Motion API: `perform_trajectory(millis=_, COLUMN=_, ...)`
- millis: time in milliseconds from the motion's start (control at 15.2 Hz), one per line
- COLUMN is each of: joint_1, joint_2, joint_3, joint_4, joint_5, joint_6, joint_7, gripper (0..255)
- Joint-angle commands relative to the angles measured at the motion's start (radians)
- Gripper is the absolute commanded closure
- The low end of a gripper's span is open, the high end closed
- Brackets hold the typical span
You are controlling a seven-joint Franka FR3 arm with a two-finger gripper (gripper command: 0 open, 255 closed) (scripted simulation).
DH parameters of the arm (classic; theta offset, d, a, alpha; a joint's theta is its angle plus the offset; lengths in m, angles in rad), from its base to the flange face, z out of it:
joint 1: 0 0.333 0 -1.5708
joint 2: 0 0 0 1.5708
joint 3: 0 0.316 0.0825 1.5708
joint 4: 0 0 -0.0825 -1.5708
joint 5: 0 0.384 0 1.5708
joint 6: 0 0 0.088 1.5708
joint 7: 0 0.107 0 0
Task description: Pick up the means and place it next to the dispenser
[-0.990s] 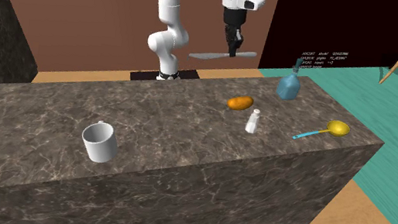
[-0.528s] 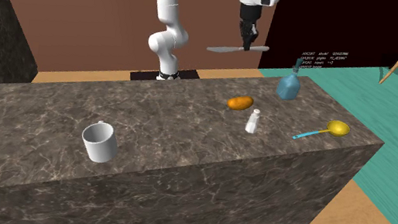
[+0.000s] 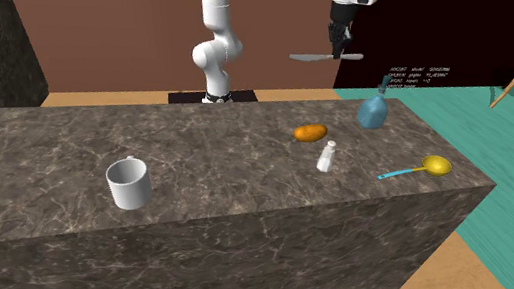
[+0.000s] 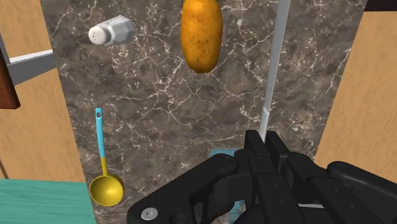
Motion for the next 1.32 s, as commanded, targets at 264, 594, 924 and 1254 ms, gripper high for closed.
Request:
perform_trajectory(millis=264, joint_1=0.064, joint_2=0.038, joint_3=0.08, joint_4=0.043, joint_5=-0.005, joint_6=0.014, joint_7=0.146, gripper=255)
perform_trajectory(millis=594, joint_1=0.122, joint_2=0.098, joint_3=0.145, joint_4=0.111, joint_5=-0.021, joint_6=0.021, joint_7=0.268, gripper=255)
perform_trajectory(millis=924, joint_1=0.186, joint_2=0.187, joint_3=0.205, joint_4=0.216, joint_5=-0.052, joint_6=0.016, joint_7=0.392, gripper=255)
perform_trajectory(millis=1254, joint_1=0.261, joint_2=0.302, joint_3=0.252, joint_4=0.361, joint_5=-0.1, joint_6=-0.008, joint_7=0.507, gripper=255)
